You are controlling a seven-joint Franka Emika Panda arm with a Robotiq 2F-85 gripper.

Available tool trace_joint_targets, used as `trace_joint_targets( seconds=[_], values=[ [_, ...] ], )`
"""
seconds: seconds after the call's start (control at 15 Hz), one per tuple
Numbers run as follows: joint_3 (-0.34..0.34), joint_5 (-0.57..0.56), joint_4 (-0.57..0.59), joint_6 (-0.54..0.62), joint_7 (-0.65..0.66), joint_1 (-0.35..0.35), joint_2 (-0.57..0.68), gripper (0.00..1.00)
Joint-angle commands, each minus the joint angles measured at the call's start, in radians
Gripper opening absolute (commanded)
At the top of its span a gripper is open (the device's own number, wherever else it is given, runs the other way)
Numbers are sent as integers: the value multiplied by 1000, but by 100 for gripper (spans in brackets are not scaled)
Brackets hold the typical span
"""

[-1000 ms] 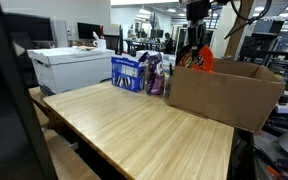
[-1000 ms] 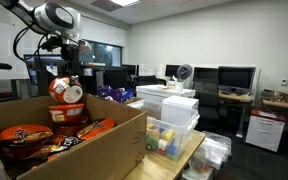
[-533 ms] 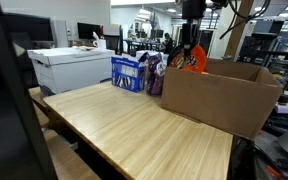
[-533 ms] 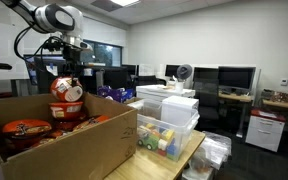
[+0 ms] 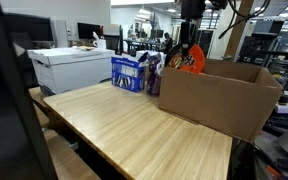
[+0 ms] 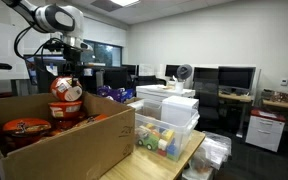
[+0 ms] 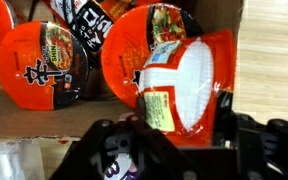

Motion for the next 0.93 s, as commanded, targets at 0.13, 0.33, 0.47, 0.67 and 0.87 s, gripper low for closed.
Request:
trace_joint_targets(
  seconds=[0.13, 0.33, 0.47, 0.67, 0.87],
  values=[
    [-24, 89, -144, 104, -29, -15, -99, 32],
    [-41, 113, -204, 140, -29, -23, -163, 32],
    [-52, 130, -240, 158, -31, -28, -198, 32],
    [-70, 153, -283, 176, -40, -31, -240, 32],
    [-86, 167, -318, 190, -42, -35, -274, 32]
  ],
)
